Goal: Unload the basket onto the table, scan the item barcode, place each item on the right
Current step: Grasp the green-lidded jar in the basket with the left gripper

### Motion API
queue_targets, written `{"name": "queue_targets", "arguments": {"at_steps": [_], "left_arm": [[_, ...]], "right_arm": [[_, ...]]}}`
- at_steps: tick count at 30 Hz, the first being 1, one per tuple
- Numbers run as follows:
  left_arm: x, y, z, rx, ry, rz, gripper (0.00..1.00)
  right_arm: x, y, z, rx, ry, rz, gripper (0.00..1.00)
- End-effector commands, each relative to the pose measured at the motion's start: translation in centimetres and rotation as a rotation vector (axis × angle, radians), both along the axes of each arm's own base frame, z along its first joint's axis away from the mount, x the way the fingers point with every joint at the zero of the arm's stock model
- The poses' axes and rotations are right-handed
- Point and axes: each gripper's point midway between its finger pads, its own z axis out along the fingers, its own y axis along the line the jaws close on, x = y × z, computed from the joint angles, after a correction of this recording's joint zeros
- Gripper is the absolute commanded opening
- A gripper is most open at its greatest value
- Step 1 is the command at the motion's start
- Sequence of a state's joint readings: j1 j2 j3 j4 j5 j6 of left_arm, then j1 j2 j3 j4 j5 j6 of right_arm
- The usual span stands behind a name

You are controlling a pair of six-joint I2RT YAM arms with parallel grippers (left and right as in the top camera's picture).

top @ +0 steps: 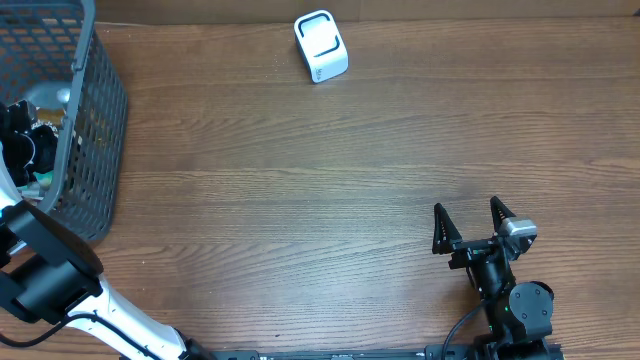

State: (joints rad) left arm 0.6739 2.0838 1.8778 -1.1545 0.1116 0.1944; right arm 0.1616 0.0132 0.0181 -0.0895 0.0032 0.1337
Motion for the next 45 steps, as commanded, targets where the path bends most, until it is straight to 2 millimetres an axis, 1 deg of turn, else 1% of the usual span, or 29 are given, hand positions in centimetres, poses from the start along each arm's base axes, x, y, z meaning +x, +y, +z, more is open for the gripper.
{"name": "queue_targets", "arguments": {"at_steps": [1,6,13,19,23,31,33,34,35,38,39,40,42,45], "left_arm": [[-0.6,0.2,-1.7,-0.004,0.060,0.032,1.00],[-0.9,0.0,-2.4,-0.015,0.072,0.039,1.00],[-0.8,-0.1,-2.4,-0.022,0.066,0.048,1.00],[-1.3,-0.4,-2.5,-0.036,0.086,0.071,0.99],[-1.3,-0.3,-2.5,-0.032,0.086,0.071,1.00],[-1.7,-0.7,-4.1,-0.044,0.104,0.071,1.00],[-1.7,-0.6,-4.0,-0.043,0.102,0.071,0.94],[-1.7,-0.6,-4.0,-0.043,0.101,0.071,0.88],[-1.7,-0.6,-4.0,-0.042,0.101,0.071,0.82],[-1.7,-0.7,-4.0,-0.044,0.103,0.071,0.56],[-1.8,-0.7,-3.8,-0.045,0.104,0.071,0.49],[-1.7,-0.6,-3.5,-0.043,0.102,0.071,0.45],[-1.5,-0.4,-2.4,-0.035,0.090,0.073,0.44],[-0.7,0.3,0.6,-0.009,0.051,0.101,0.42]], "right_arm": [[0.0,0.1,-0.3,0.000,0.003,0.004,1.00],[0.0,0.1,-0.3,0.000,0.003,0.004,1.00],[0.0,0.1,-0.3,0.000,0.003,0.004,1.00],[0.0,0.1,-0.3,0.000,0.003,0.004,1.00],[0.0,0.1,-0.3,0.000,0.003,0.004,1.00],[0.0,0.1,-0.3,0.000,0.004,0.004,1.00],[0.0,0.1,-0.3,0.000,0.004,0.004,1.00],[0.0,0.1,-0.3,0.000,0.004,0.004,1.00],[0.0,0.1,-0.3,0.000,0.004,0.004,1.00],[0.0,0.1,-0.3,0.000,0.004,0.004,1.00],[0.0,0.1,-0.3,0.000,0.004,0.004,1.00],[0.0,0.1,-0.3,0.000,0.004,0.004,1.00],[0.0,0.1,-0.3,0.000,0.004,0.004,1.00],[0.0,0.1,-0.3,0.000,0.004,0.004,1.00]]}}
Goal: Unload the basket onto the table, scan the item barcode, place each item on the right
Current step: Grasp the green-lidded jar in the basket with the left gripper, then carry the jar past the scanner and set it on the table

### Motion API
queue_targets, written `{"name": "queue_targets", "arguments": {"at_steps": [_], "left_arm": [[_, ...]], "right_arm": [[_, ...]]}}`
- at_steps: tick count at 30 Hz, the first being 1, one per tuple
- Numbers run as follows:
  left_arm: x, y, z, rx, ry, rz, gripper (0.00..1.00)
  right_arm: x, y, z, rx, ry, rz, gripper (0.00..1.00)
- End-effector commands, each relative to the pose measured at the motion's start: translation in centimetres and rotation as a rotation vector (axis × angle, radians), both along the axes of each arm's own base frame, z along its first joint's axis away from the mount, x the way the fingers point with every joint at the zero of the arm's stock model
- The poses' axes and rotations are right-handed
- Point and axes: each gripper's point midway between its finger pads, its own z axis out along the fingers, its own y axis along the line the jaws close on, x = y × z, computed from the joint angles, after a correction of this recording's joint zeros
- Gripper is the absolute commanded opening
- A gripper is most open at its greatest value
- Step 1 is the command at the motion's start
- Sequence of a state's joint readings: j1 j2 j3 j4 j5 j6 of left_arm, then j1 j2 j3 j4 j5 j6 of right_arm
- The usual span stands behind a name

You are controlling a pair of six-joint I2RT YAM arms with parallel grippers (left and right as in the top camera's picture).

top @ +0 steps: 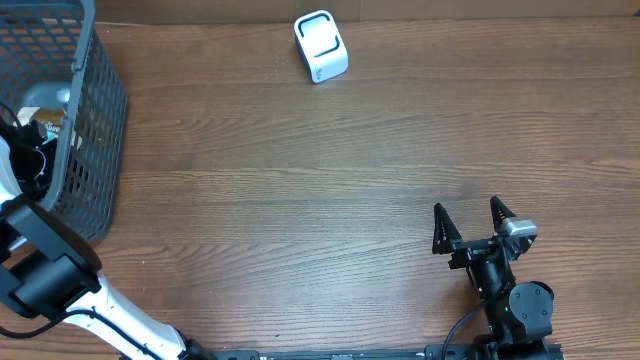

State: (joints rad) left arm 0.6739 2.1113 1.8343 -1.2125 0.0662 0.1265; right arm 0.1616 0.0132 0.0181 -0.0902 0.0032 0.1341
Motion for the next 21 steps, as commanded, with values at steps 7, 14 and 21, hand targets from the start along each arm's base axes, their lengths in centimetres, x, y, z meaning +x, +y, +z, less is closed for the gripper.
{"name": "queue_targets", "arguments": {"at_steps": [7,14,21], "left_arm": [[3.9,2.5,15.2,0.167,-0.279,0.115,0.24],[5.1,-0.6,25.2,0.185,-0.537,0.100,0.07],[5.7,-5.5,29.2,0.177,-0.634,0.025,0.05]], "right_arm": [[0.0,0.1,-0.3,-0.001,0.003,0.004,1.00],[0.0,0.1,-0.3,-0.001,0.003,0.004,1.00],[0.0,0.1,-0.3,-0.001,0.003,0.004,1.00]]}}
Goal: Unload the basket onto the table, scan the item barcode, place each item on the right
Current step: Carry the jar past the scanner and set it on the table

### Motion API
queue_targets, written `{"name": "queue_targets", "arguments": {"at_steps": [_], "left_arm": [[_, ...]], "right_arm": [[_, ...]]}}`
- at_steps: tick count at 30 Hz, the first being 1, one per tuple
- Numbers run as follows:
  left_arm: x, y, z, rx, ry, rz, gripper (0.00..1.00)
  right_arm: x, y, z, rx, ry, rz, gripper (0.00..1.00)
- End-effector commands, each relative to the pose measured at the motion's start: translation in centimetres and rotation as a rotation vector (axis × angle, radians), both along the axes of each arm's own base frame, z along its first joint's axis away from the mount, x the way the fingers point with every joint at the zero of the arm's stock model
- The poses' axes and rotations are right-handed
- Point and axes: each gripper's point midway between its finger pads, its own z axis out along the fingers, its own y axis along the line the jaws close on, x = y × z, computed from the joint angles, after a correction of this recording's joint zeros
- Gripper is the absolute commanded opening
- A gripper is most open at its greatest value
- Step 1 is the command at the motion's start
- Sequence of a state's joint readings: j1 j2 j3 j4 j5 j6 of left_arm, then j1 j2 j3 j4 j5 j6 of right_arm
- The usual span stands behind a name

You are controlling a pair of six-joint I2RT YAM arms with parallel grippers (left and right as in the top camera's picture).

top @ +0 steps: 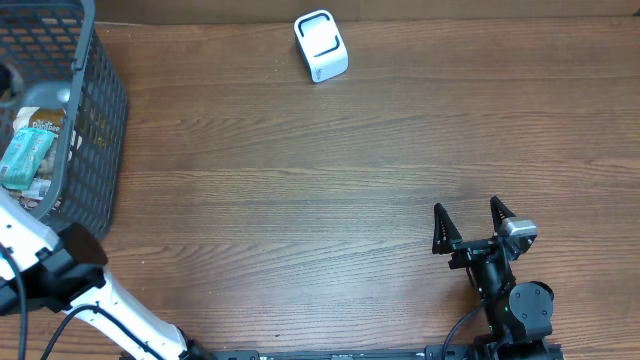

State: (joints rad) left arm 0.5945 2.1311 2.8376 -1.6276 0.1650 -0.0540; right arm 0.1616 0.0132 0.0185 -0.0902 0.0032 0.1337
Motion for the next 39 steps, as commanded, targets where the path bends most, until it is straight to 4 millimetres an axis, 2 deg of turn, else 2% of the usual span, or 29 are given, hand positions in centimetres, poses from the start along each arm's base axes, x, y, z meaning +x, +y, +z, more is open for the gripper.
{"name": "queue_targets", "arguments": {"at_steps": [1,4,5,7,12,14,19,23,26,29,32,35,39], "left_arm": [[0.8,-4.0,3.5,-0.005,-0.111,-0.067,0.04],[1.8,-6.9,4.3,-0.003,-0.133,-0.138,0.05],[2.3,-8.6,4.5,-0.007,-0.139,-0.180,0.05],[2.9,-10.7,4.5,-0.016,-0.139,-0.224,0.05],[3.7,-16.8,3.9,-0.052,-0.107,-0.348,0.05],[4.0,-19.8,3.8,-0.062,-0.103,-0.419,0.05],[4.2,-26.6,2.8,-0.001,-0.052,-0.549,0.05],[3.7,-31.8,0.7,0.044,0.029,-0.652,0.09],[3.0,-34.9,-1.4,0.050,0.105,-0.696,0.15],[2.3,-37.8,-3.6,0.028,0.172,-0.731,0.15],[1.6,-39.9,-5.7,-0.002,0.238,-0.727,0.11],[0.8,-41.4,-7.9,-0.044,0.309,-0.677,0.15],[-0.2,-43.1,-11.0,-0.099,0.393,-0.579,0.16]], "right_arm": [[0.0,0.1,-0.3,0.000,0.003,0.004,1.00],[0.0,0.1,-0.3,0.000,0.003,0.004,1.00],[0.0,0.1,-0.3,0.000,0.003,0.004,1.00],[0.0,0.1,-0.3,0.000,0.003,0.004,1.00],[0.0,0.1,-0.3,0.000,0.003,0.004,1.00],[0.0,0.1,-0.3,0.000,0.003,0.004,1.00],[0.0,0.1,-0.3,0.000,0.003,0.004,1.00],[0.0,0.1,-0.3,0.000,0.003,0.004,1.00],[0.0,0.1,-0.3,0.000,0.003,0.004,1.00],[0.0,0.1,-0.3,0.000,0.003,0.004,1.00],[0.0,0.1,-0.3,0.000,0.003,0.004,1.00],[0.0,0.1,-0.3,0.000,0.003,0.004,1.00],[0.0,0.1,-0.3,0.000,0.003,0.004,1.00]]}}
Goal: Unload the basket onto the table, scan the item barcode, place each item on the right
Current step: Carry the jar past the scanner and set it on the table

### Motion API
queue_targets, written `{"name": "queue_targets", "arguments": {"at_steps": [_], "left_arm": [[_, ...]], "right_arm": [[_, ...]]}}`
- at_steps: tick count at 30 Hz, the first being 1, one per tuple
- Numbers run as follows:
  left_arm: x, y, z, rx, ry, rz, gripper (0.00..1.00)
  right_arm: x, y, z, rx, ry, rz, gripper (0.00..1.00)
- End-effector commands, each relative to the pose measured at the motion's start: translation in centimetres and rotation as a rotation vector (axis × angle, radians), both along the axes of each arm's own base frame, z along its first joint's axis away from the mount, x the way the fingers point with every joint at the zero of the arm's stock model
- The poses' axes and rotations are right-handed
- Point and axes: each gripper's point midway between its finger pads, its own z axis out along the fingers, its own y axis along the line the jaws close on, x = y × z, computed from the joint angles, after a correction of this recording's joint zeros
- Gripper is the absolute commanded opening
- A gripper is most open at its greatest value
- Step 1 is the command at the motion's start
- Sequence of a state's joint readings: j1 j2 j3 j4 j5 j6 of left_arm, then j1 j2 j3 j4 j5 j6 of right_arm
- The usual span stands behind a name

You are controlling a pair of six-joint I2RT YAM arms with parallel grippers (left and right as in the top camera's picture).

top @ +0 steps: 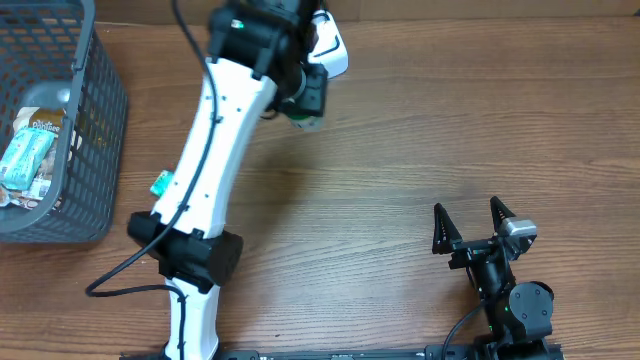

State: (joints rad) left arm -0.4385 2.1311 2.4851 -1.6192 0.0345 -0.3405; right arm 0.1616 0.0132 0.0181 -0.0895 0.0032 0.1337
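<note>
The white barcode scanner (336, 52) stands at the table's far edge, partly covered by my left arm. My left gripper (304, 108) is stretched out just in front of and left of the scanner. It is shut on a small green and white item (302, 120) that peeks out below the wrist; the fingers themselves are mostly hidden. Near the front right of the table my right gripper (465, 224) is open and holds nothing.
A dark wire basket (98, 150) stands at the left edge, with a pale blue packet (25, 160) and other packets inside. The left arm's white links run diagonally from the front centre to the scanner.
My left arm was at the left edge by the basket and now reaches across to the scanner, with a small green and white item in its gripper. The right arm is unmoved.
At first my left gripper was down inside the basket among the items. It was still there later, then out of view, leaving the pale blue packet uncovered. Now it holds a small item by the scanner. The right gripper stayed open and still.
</note>
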Motion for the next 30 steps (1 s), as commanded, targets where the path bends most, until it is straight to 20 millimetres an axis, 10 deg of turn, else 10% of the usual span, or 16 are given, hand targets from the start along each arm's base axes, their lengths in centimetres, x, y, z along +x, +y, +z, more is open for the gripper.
{"name": "queue_targets", "arguments": {"at_steps": [1,18,26,28,30], "left_arm": [[-0.9,-1.0,-1.4,-0.013,0.048,0.132,0.18],[-3.4,-5.6,-14.6,0.007,0.194,0.309,0.19],[-4.0,-7.1,-17.4,-0.013,0.182,0.313,0.28],[-4.1,-7.3,-17.7,-0.014,0.181,0.308,0.42],[-4.3,-7.3,-17.9,-0.010,0.184,0.305,0.82]], "right_arm": [[0.0,0.1,-0.3,0.000,0.004,0.004,1.00],[0.0,0.1,-0.3,0.000,0.004,0.004,1.00],[0.0,0.1,-0.3,0.000,0.004,0.004,1.00],[0.0,0.1,-0.3,0.000,0.004,0.004,1.00],[0.0,0.1,-0.3,0.000,0.003,0.004,1.00]]}}
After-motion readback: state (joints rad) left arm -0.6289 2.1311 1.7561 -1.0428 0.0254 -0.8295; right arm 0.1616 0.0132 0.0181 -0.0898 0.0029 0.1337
